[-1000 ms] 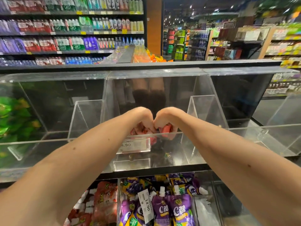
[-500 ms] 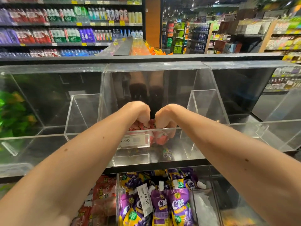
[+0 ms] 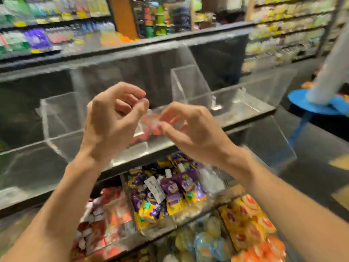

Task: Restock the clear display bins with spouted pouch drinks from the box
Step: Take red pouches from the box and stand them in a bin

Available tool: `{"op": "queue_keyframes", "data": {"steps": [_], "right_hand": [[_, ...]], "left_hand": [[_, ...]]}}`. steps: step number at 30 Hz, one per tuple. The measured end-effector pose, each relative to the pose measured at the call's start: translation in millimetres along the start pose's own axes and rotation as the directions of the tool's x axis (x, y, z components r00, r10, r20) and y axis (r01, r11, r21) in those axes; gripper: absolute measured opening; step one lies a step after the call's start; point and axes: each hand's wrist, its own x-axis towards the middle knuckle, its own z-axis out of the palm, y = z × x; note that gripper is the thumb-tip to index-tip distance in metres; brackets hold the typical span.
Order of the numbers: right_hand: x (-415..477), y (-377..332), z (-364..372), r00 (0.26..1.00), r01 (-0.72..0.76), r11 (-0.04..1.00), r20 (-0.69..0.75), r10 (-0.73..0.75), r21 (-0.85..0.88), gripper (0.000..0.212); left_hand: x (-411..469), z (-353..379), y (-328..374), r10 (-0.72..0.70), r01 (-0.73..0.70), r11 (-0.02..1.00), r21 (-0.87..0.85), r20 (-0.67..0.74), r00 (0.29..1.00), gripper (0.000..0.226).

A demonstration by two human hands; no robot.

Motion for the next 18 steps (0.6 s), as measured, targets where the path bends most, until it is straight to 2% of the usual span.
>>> {"op": "queue_keyframes", "data": {"steps": [3,5,8,10,13,15,18], "right_hand": [[-101,32,-15,0.951,-0.287,0.955,-0.098,0.294,0.080,0.008],[-165,59,-31,0.872,-0.466,0.882,-0.130,0.472,0.075,0.011],[-257,99,-68,0.718,-0.657,0.748,-0.224,0.659,0.092,0.011],[-309,128,-103,0.604,-0.741,0.658,-0.295,0.740,0.132,0.010],[-379,175,-171,0.438,-0.835,0.522,-0.363,0.822,0.173,0.020],[-419,206,-224,0.365,-0.877,0.456,-0.404,0.839,0.153,0.017],[-464,246,-295,0.238,-0.926,0.336,-0.424,0.874,0.171,0.010]], "left_hand": [[-51,64,13,0.058,-0.036,0.990,-0.137,0.159,0.986,0.012],[-85,124,27,0.083,-0.023,0.981,-0.193,0.306,0.948,0.013],[-133,227,55,0.115,0.030,0.965,-0.260,0.527,0.842,0.016],[-157,300,81,0.115,0.103,0.949,-0.299,0.631,0.767,0.015],[-188,414,135,0.120,0.190,0.927,-0.324,0.735,0.668,0.013],[-204,489,172,0.114,0.256,0.908,-0.332,0.783,0.612,0.013],[-219,584,220,0.114,0.281,0.912,-0.300,0.842,0.527,0.026]]}}
